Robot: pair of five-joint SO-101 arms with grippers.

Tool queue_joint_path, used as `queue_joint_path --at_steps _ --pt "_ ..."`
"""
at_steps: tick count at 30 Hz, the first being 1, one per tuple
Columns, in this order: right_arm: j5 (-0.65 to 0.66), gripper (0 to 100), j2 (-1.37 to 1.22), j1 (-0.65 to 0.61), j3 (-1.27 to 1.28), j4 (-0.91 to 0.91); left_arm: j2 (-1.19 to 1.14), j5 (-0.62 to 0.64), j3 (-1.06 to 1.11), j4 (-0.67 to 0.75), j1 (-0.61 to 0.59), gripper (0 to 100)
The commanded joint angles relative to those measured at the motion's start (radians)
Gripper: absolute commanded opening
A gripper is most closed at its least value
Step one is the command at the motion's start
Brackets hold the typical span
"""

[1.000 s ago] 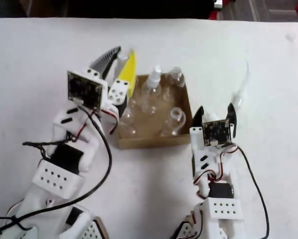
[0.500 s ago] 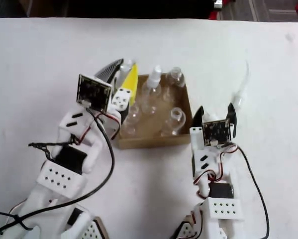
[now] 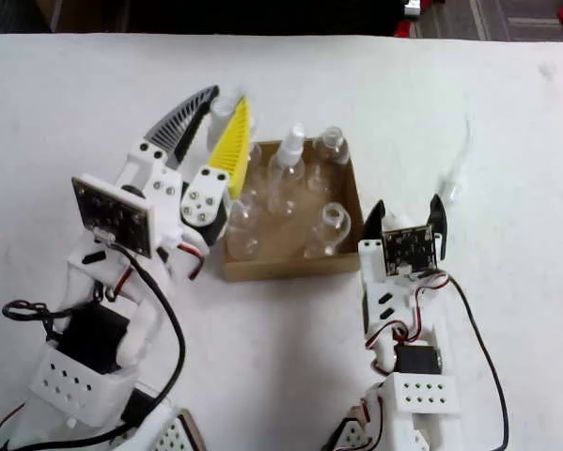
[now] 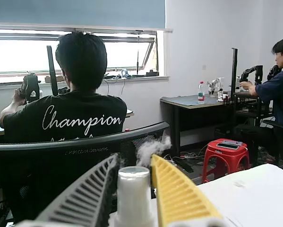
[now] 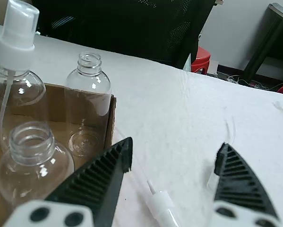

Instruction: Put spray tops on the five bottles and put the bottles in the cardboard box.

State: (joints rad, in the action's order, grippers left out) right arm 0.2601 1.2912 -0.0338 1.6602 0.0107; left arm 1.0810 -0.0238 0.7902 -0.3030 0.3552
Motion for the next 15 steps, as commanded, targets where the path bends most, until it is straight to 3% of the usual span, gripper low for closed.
queue_joint_path --at_steps 1,6,15 --pt "0.011 26.1 0.007 0.008 0.006 0.025 -0.036 0.005 -0.060 0.015 -0.004 2" --pt "0.011 26.1 0.007 0.008 0.006 0.025 -0.128 -0.003 -0.051 0.110 -0.071 2" --pt "0.011 26.1 0.007 0.008 0.006 0.025 -0.193 0.002 -0.049 0.115 -0.074 2"
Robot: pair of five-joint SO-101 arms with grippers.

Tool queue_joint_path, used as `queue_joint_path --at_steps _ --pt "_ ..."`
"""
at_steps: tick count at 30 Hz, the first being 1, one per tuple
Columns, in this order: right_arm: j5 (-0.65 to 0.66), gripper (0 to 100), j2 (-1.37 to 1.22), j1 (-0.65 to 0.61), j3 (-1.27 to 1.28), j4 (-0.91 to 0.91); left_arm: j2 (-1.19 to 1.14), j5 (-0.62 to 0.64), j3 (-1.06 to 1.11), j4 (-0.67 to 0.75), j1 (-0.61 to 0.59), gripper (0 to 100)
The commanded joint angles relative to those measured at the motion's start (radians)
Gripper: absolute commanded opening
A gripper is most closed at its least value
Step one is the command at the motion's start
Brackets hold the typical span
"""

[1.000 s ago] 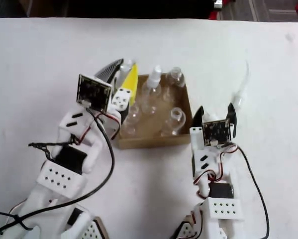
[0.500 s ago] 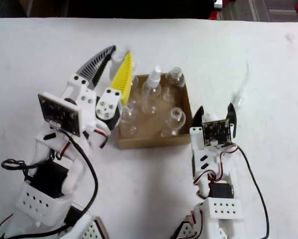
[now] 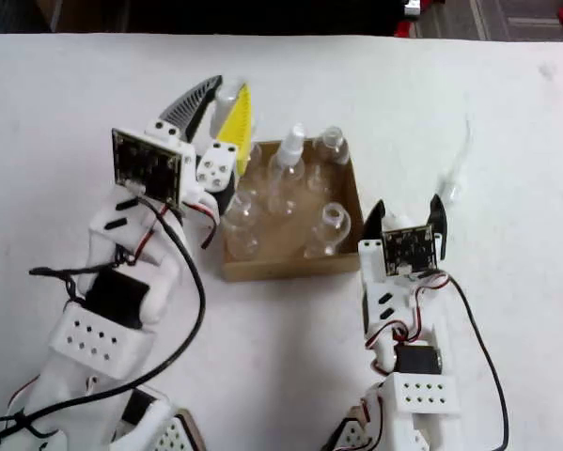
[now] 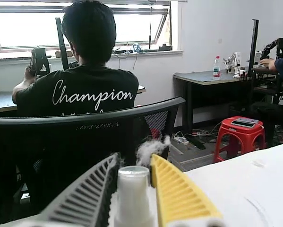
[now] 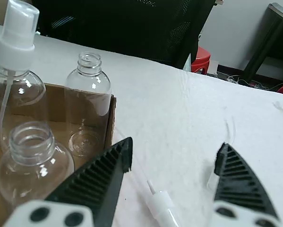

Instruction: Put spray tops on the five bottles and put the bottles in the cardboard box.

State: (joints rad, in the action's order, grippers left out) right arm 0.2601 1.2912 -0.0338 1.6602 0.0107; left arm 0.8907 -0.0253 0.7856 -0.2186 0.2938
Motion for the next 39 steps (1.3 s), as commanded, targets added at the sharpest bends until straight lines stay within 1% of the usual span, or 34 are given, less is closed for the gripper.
queue_joint_path --at_steps 1,19,24,32,39 --pt "0.011 26.1 0.007 0.008 0.006 0.025 -0.002 0.003 -0.044 0.031 -0.016 2" --pt "0.011 26.1 0.007 0.008 0.006 0.025 -0.004 0.003 -0.044 0.032 -0.018 2" --pt "0.011 26.1 0.007 0.008 0.006 0.025 -0.004 0.003 -0.044 0.089 -0.018 2" --pt "0.011 26.1 0.007 0.008 0.006 0.025 -0.025 -0.006 -0.015 0.097 -0.018 2" --pt "0.011 26.1 0.007 0.008 0.006 0.025 -0.074 0.002 -0.014 0.144 -0.010 2"
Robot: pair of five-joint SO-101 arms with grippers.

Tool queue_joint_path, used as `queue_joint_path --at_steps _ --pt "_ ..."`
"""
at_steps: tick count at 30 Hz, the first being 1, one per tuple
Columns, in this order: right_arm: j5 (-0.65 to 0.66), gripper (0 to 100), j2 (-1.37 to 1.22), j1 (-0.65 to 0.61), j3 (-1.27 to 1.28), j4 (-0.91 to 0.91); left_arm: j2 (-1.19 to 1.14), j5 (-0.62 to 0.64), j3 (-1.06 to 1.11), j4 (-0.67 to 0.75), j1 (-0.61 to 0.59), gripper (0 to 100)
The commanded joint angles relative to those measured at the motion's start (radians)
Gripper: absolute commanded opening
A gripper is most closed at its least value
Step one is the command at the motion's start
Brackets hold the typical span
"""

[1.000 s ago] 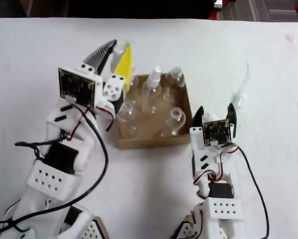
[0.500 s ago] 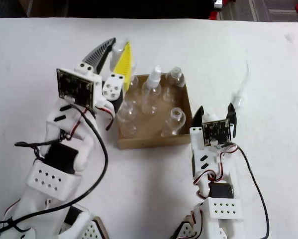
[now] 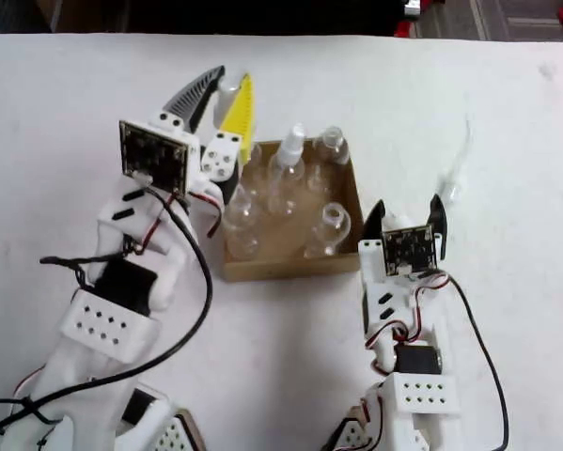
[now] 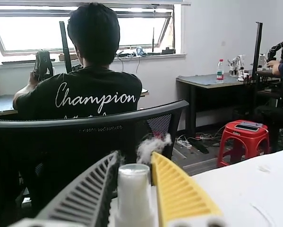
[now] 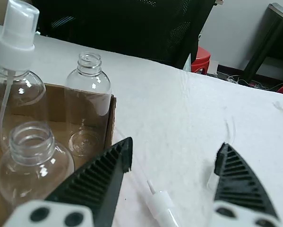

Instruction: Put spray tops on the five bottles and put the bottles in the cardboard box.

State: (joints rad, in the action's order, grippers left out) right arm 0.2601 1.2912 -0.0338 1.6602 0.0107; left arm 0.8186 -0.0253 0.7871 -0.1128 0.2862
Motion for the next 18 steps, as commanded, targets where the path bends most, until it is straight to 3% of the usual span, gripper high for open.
queue_joint_path --at_steps 1,18 --pt "0.011 26.1 0.007 0.008 0.006 0.025 -0.004 0.002 -0.015 0.035 -0.002 2" --pt "0.011 26.1 0.007 0.008 0.006 0.025 0.005 0.002 0.031 0.038 -0.010 2"
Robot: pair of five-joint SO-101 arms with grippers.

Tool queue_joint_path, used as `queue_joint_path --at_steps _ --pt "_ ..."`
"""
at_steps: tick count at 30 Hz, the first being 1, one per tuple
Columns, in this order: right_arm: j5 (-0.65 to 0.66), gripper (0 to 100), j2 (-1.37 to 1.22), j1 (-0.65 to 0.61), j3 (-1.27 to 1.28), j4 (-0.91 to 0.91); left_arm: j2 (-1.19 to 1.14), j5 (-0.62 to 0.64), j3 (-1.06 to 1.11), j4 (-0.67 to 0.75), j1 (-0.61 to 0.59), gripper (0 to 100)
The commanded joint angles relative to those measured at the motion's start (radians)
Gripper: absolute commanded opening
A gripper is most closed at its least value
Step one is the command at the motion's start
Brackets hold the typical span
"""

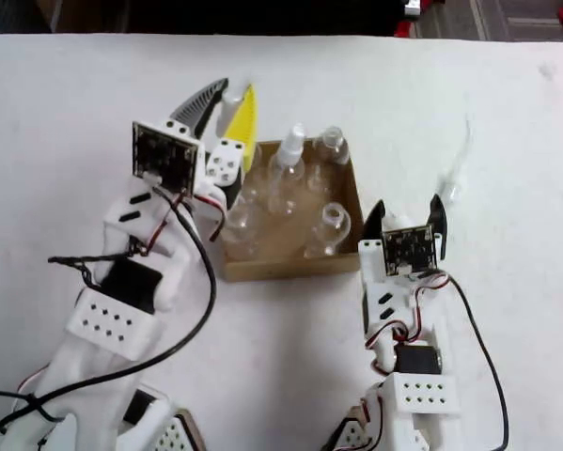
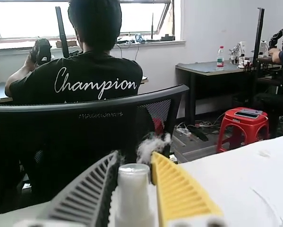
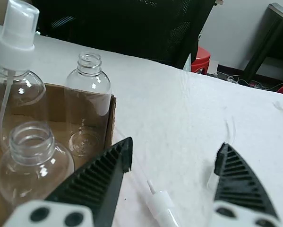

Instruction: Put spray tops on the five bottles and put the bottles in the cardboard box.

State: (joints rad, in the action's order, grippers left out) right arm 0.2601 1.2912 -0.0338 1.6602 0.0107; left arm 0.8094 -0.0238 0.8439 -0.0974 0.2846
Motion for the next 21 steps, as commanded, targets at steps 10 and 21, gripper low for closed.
queue_joint_path --at_steps 10,21 --pt "0.011 26.1 0.007 0.008 0.006 0.025 0.099 -0.005 -0.051 0.017 -0.008 2" --pt "0.011 26.1 0.007 0.008 0.006 0.025 0.108 0.002 -0.075 -0.077 0.019 2"
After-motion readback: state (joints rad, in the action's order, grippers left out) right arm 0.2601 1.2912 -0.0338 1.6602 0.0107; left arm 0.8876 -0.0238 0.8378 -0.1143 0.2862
